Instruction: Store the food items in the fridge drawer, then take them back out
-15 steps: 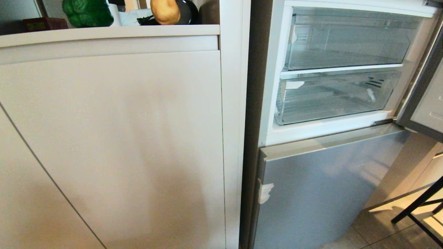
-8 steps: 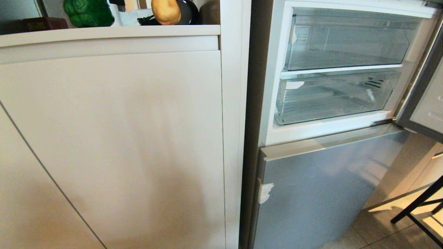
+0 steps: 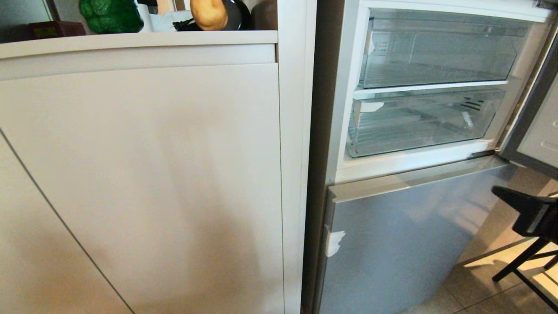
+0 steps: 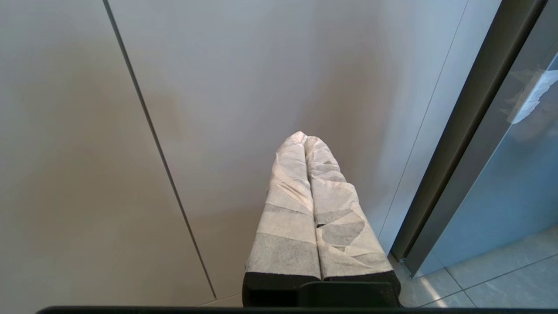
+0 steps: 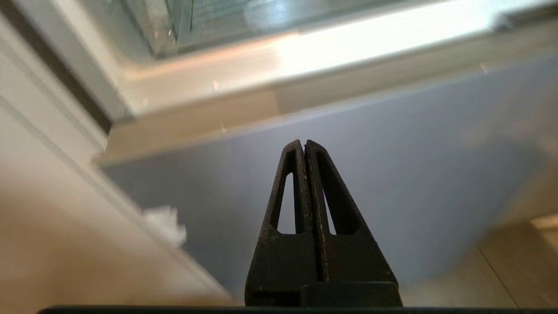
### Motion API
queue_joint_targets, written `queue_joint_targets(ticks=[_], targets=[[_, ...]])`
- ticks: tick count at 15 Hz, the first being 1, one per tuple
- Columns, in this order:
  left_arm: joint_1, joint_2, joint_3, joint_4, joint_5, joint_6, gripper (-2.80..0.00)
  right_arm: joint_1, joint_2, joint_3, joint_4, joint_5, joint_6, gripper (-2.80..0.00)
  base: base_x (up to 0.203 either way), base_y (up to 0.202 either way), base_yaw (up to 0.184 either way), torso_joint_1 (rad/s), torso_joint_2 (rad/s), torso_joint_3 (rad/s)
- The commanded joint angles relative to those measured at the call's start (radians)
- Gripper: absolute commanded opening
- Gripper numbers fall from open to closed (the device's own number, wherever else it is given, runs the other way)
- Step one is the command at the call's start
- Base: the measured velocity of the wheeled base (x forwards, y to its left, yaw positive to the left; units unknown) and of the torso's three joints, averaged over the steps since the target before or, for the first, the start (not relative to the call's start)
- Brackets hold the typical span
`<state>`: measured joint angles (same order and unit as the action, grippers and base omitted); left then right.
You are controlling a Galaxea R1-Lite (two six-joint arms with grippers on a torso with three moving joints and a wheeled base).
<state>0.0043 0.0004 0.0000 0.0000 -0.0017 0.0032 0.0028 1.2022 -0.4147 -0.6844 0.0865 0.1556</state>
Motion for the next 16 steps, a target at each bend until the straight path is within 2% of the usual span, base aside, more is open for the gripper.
queue_joint_targets(ticks=[1,5,8,11,15,16], targets=[[0.0,0.0,0.0,0.0,0.0,0.0,-2.8,0.0,0.215,-0.003,-0.167,0.009,0.002,-2.8,0.0,0.0,0.0,0.0,0.0,0.0],[0.0,0.0,0.0,0.0,0.0,0.0,-2.8,0.0,0.468,0.004,-0.562,0.046,0.003,-2.8,0.0,0.0,0.0,0.0,0.0,0.0],[0.0,0.0,0.0,0.0,0.0,0.0,-2.8,0.0,0.601,-0.01,-0.796,0.066,-0.006,-2.8,0.0,0.0,0.0,0.0,0.0,0.0],[0.0,0.0,0.0,0.0,0.0,0.0,-2.8,0.0,0.685,-0.06,-0.844,0.093,-0.011,-2.8,0.0,0.0,0.0,0.0,0.0,0.0],[0.0,0.0,0.0,0.0,0.0,0.0,-2.8,-0.005,0.747,-0.2,-0.846,0.088,-0.012,-2.8,0.0,0.0,0.0,0.0,0.0,0.0],[0.0,0.0,0.0,0.0,0.0,0.0,-2.8,-0.007,0.745,-0.197,-0.846,0.085,-0.016,-2.8,0.0,0.0,0.0,0.0,0.0,0.0]])
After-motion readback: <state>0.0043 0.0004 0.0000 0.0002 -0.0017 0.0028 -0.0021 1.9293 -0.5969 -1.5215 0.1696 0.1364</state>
